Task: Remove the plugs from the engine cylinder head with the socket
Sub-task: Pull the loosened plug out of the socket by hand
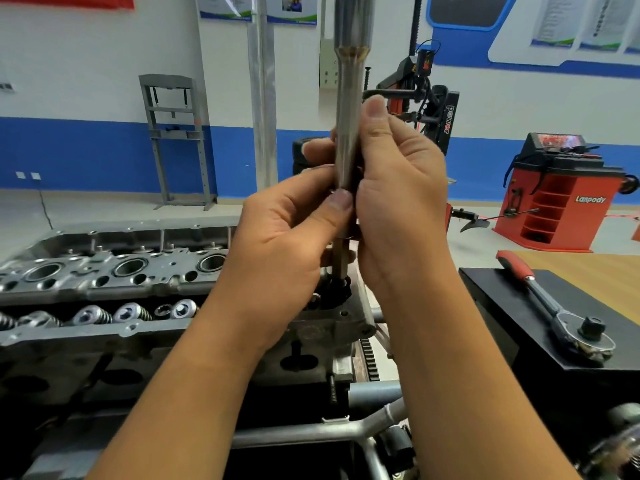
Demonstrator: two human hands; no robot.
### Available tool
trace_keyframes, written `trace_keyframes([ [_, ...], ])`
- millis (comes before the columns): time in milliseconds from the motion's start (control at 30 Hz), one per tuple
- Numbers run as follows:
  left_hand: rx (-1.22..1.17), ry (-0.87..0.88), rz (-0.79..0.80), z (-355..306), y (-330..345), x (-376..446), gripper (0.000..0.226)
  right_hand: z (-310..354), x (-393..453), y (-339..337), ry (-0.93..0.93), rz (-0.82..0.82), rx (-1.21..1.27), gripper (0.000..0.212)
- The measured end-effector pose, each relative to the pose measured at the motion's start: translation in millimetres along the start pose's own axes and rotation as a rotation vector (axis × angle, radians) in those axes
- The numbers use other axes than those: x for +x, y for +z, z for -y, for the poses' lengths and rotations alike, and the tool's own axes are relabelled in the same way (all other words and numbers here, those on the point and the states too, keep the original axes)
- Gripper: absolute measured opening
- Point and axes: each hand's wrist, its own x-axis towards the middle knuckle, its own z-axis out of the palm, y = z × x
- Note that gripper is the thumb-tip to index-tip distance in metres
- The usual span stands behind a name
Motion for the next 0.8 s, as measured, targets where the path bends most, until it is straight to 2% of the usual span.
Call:
trace_keyframes([
  [133, 0.092, 0.032, -0.051, -0.7, 2.9, -0.3, 0.028, 5.8, -2.4, -2.1, -0.023, -0.002, 0.040, 0.028],
  [233, 0.100, 0.027, -0.108, 0.1, 1.6, -0.6, 0.030, 2.6, -4.5, 0.6, -0.035, 0.001, 0.026, 0.027],
  [400, -0.015, -0.070, -0.008, -0.6, -1.7, 1.1, 0.027, 2.7, 0.4, 0.3, -0.067, -0.003, -0.084, 0.028],
  [600, 0.094, 0.008, -0.095, 0.8, -0.2, -0.3, 0.017, 4.4, 0.4, -2.1, -0.016, 0.050, -0.074, 0.028],
  [700, 0.128, 0.019, -0.145, -0.2, -0.2, -1.7, 0.028, 2.9, -2.7, 1.3, -0.026, 0.081, -0.038, 0.022],
  [800, 0.014, -0.018, -0.092, -3.4, 1.3, -0.9, 0.025, 1.0, -2.2, 1.0, -0.037, 0.083, -0.053, 0.021],
])
